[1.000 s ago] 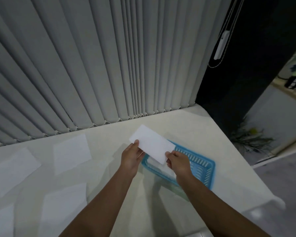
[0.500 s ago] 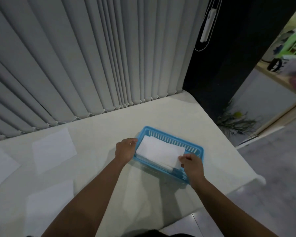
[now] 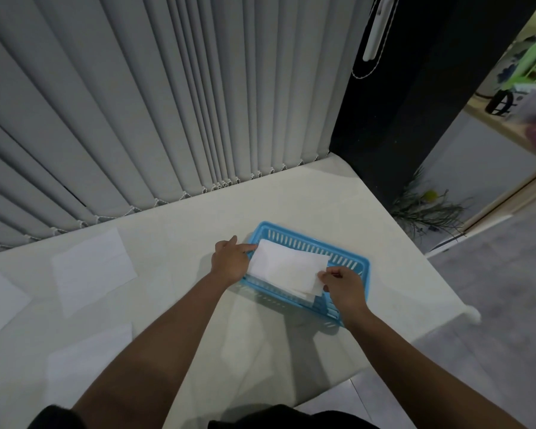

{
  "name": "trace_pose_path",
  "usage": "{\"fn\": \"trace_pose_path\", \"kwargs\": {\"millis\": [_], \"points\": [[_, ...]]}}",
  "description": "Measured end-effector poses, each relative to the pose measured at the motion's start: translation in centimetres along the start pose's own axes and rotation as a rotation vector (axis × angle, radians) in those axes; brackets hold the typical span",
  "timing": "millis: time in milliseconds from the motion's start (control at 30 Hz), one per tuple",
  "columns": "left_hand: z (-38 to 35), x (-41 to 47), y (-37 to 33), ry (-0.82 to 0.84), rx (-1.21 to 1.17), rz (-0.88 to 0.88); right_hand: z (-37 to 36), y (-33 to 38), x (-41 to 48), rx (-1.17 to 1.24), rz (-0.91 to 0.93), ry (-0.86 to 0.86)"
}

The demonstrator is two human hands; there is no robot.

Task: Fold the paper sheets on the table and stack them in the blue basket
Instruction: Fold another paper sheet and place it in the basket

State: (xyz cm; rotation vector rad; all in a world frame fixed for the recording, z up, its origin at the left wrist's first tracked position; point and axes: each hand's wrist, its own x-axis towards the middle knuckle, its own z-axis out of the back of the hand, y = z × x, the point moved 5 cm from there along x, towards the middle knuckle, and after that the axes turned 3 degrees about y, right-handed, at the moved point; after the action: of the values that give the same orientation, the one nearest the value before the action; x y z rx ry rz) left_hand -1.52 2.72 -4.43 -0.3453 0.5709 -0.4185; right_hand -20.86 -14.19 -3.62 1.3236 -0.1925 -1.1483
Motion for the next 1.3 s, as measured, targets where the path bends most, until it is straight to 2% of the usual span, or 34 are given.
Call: {"fn": "trace_pose_path", "kwargs": {"millis": [367, 667, 733, 833, 900, 1067, 1233, 1300], "points": [[-0.2, -0.2, 0.3, 0.035, 0.057, -0.017, -1.5, -0.7, -0.4, 0.113, -0.088, 0.02], [-0.7, -0.9, 0.1, 0.033, 0.096, -0.01, -0.2, -0.7, -0.8, 0.002, 0.062, -0.075], [-0.9, -1.3, 0.1, 0.026, 0.113, 0.0, -0.2, -0.6, -1.0, -0.162, 0.183, -0.072], [-1.1, -1.4, 0.2, 0.006, 0.098, 0.015, -1.4, -0.4, -2.0, -0.627, 0.396, 0.024], [-1.5, -0.9, 0.8, 0.01, 0.051, 0.028, -2.5, -0.8, -2.4, -0.836, 0.431, 0.12], [-1.1, -1.5, 0.5, 0.017, 0.064, 0.007, -3.3, -2.0, -2.4, -0.996, 0.414, 0.193], [-0.3, -2.5, -1.1, -0.148, 0.14, -0.19, -3.4, -1.4, -1.8, -1.115, 0.546, 0.155], [-1.1, -2.6, -2.2, -0.128, 0.255, -0.305, -4.1, -0.8, -1.6, -1.144, 0.612, 0.165]]}}
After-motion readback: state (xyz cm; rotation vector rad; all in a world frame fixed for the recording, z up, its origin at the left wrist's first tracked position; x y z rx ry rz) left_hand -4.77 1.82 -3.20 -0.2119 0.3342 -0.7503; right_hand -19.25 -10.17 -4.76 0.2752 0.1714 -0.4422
